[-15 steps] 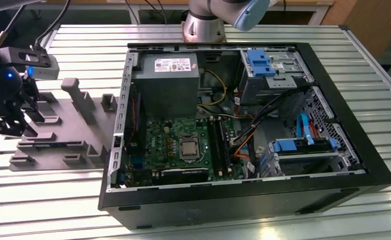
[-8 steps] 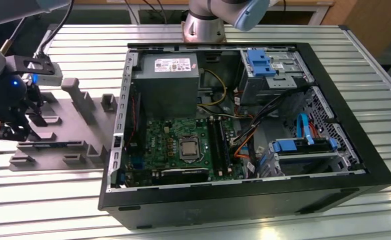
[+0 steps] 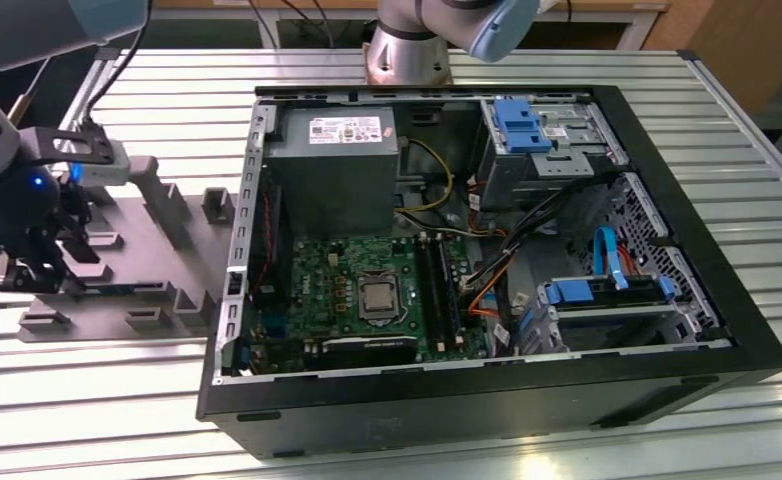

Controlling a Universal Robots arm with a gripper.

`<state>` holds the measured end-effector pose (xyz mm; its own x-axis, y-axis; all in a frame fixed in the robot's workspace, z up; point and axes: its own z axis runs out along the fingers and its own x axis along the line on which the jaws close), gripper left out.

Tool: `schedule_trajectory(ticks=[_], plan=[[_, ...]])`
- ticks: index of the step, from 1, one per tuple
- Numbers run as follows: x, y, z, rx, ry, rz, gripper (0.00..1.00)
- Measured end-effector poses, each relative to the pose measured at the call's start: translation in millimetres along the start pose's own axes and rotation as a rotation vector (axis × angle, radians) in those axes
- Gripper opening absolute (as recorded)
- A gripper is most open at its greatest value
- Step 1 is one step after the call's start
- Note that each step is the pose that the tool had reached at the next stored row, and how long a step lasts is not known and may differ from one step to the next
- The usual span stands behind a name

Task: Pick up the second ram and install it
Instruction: 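Pick up the second ram and move it above second insertion slot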

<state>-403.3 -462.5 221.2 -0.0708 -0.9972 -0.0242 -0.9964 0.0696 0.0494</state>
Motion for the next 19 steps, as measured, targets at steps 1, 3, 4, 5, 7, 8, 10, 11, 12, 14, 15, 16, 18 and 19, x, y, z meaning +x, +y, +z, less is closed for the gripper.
schedule_trajectory(ticks=[1, 3, 4, 5, 7, 8, 10, 11, 12, 14, 15, 16, 18, 19], plan=[[0.4, -0.1, 1.7, -0.0001, 0.0001, 0.0, 0.43], [1.3, -0.4, 5.4, 0.0, 0.0, -0.001, 0.43], [1.6, -0.5, 7.2, 0.0, 0.0, -0.001, 0.43], [1.9, -0.5, 9.0, -0.0001, 0.0001, -0.001, 0.43], [2.2, -0.7, 12.5, -0.0002, 0.0002, -0.002, 0.43], [2.2, -0.8, 14.3, -0.0002, 0.0002, -0.002, 0.43], [2.3, -1.0, 17.8, -0.0001, 0.0001, -0.002, 0.43], [2.4, -1.1, 19.2, -0.0001, 0.0001, -0.002, 0.43], [2.4, -1.1, 20.4, -0.0001, -0.0004, -0.002, 0.43], [2.4, -1.1, 21.2, -0.0004, -0.0017, -0.002, 0.43], [2.4, -1.2, 21.2, -0.0005, -0.0018, -0.002, 0.43], [2.4, -1.2, 21.2, -0.0005, -0.0019, -0.002, 0.43], [2.4, -1.2, 21.4, -0.0003, -0.0022, -0.002, 0.43], [2.4, -1.3, 22.2, 0.0, -0.0024, -0.002, 0.43]])
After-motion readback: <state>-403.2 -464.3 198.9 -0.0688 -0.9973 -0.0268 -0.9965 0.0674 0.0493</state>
